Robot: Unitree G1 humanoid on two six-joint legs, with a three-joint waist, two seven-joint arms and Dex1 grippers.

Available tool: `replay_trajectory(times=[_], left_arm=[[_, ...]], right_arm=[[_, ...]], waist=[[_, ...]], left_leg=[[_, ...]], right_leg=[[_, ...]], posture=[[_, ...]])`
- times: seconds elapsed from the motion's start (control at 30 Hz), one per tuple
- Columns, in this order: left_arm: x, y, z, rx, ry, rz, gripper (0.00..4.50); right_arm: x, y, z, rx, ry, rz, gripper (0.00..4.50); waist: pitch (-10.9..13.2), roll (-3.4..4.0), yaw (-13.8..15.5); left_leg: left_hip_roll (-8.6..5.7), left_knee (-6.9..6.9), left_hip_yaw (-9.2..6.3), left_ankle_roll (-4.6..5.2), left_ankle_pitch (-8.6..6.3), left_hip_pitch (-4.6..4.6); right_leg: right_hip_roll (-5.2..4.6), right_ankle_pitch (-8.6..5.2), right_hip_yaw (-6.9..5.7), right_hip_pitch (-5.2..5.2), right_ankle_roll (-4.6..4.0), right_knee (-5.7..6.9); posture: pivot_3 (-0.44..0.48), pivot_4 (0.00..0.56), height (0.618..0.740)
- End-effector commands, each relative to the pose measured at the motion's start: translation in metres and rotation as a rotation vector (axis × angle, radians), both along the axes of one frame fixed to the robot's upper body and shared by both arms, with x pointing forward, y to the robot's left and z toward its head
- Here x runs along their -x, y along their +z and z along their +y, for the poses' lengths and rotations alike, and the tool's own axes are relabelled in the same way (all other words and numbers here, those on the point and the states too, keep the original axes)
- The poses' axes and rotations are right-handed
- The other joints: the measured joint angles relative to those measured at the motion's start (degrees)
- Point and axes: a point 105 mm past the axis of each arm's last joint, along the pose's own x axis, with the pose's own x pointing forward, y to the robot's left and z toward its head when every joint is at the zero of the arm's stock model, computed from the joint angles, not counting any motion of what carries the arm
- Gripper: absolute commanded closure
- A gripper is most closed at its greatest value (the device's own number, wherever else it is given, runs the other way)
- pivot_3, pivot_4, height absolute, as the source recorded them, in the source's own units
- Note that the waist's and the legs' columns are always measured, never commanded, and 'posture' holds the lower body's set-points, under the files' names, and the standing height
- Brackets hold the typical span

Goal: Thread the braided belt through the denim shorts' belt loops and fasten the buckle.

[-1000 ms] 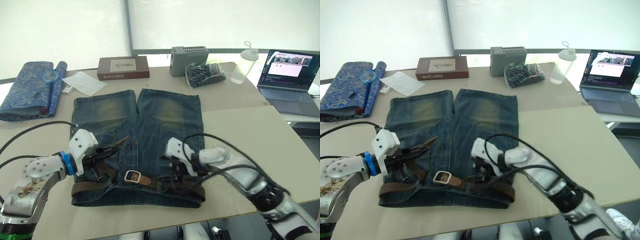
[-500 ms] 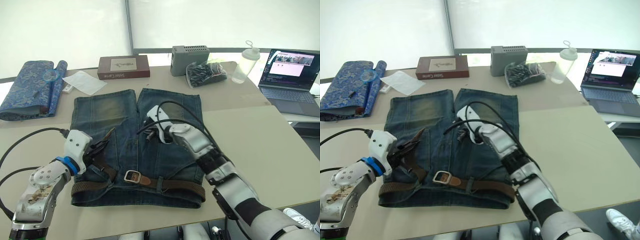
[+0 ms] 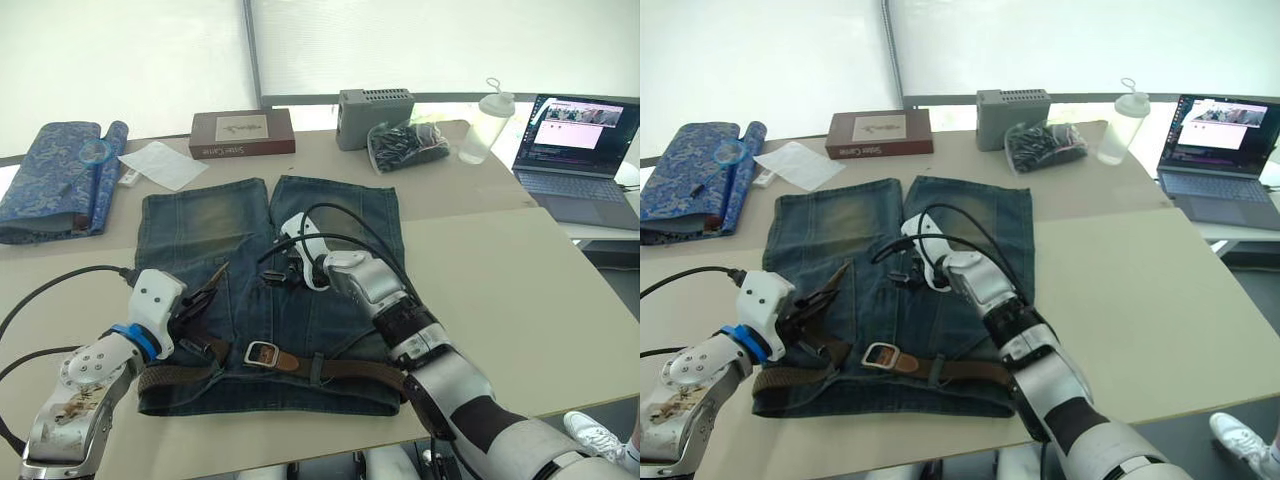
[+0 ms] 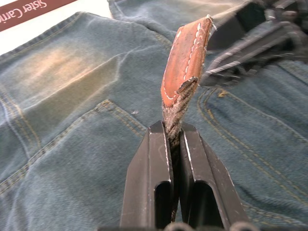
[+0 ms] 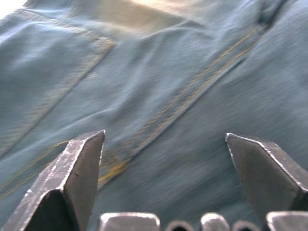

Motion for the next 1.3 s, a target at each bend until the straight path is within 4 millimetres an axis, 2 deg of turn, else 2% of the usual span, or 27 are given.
replay_trajectory(times=[0.03, 0.13, 0.27, 0.37, 0.43, 0.63, 0.73, 0.83, 1.13, 1.3], left_arm=[[0.003, 0.012, 0.0, -0.011, 0.005, -0.051, 4.5], [0.003, 0.013, 0.001, -0.017, 0.005, -0.053, 4.5], [0.003, 0.009, 0.0, -0.025, -0.003, -0.043, 4.5], [0.002, 0.008, -0.002, -0.027, -0.009, -0.043, 4.5], [0.001, 0.008, -0.002, -0.028, -0.01, -0.043, 4.5], [0.003, 0.004, -0.003, -0.035, -0.014, -0.035, 4.5], [0.004, 0.003, -0.005, -0.038, -0.016, -0.034, 4.5], [0.002, 0.005, -0.007, -0.039, -0.014, -0.043, 4.5], [-0.013, 0.016, -0.009, -0.049, -0.014, -0.082, 4.5], [-0.02, 0.018, -0.008, -0.063, -0.024, -0.091, 4.5]], right_arm=[[0.009, 0.01, 0.004, -0.011, 0.019, -0.018, 0.04], [0.025, -0.001, -0.007, 0.044, 0.058, -0.003, 0.04], [0.033, -0.021, -0.012, 0.148, 0.078, -0.007, 0.04], [0.034, -0.038, -0.01, 0.215, 0.087, -0.016, 0.84], [0.032, -0.045, -0.01, 0.259, 0.089, -0.043, 1.55], [0.027, -0.046, -0.008, 0.258, 0.062, -0.071, 3.56], [0.021, -0.045, -0.01, 0.25, 0.032, -0.077, 4.46], [0.01, -0.045, -0.014, 0.262, -0.004, -0.091, 4.46], [-0.026, -0.041, -0.024, 0.309, -0.083, -0.149, 4.46], [-0.036, -0.04, -0.029, 0.327, -0.095, -0.167, 4.46]], waist=[[0.0, 0.0, -0.1], [0.0, 0.0, 0.0], [-0.1, -0.01, -0.2], [-0.1, -0.01, -0.2], [-0.2, -0.01, -0.3], [-0.3, 0.02, -0.4], [-0.3, 0.02, -0.2], [-0.3, 0.02, -0.2], [-0.3, 0.05, 0.4], [-0.3, 0.07, 1.2]], left_leg=[[-0.02, 0.0, 0.0, 0.0, 0.0, 0.0], [-0.01, 0.01, 0.0, 0.01, -0.01, 0.02], [-0.03, 0.02, 0.05, 0.03, -0.02, 0.05], [-0.01, 0.01, 0.06, 0.05, -0.03, 0.2], [-0.01, -0.03, 0.07, 0.04, -0.04, 0.35], [0.02, -0.06, 0.08, 0.04, -0.06, 0.67], [0.03, -0.2, 0.05, 0.08, -0.12, 1.22], [0.03, -0.3, 0.05, 0.08, -0.14, 1.53], [0.01, -0.35, 0.01, 0.0, -0.07, 1.63], [0.0, -0.37, 0.0, 0.0, -0.08, 1.65]], right_leg=[[-0.01, 0.0, 0.01, -0.01, 0.0, 0.0], [-0.01, 0.0, -0.01, 0.0, 0.0, -0.02], [-0.03, 0.0, 0.0, 0.02, 0.0, -0.04], [-0.01, 0.0, -0.01, 0.08, 0.0, -0.05], [0.0, -0.01, -0.01, 0.2, -0.01, -0.05], [0.01, -0.03, -0.01, 0.53, -0.05, -0.05], [0.0, -0.11, -0.08, 0.97, -0.15, -0.24], [0.0, -0.14, -0.07, 1.15, -0.16, -0.26], [0.0, -0.18, -0.09, 1.19, -0.23, -0.18], [-0.01, -0.18, -0.11, 1.2, -0.24, -0.19]], posture=[[0.0, 0.15, 0.74], [0.0, 0.15, 0.74], [0.0, 0.15, 0.74], [0.0, 0.15, 0.74], [0.0, 0.15, 0.74], [0.0, 0.15, 0.74], [0.0, 0.15, 0.74], [0.0, 0.15, 0.74], [0.0, 0.15, 0.74], [0.0, 0.15, 0.74]])
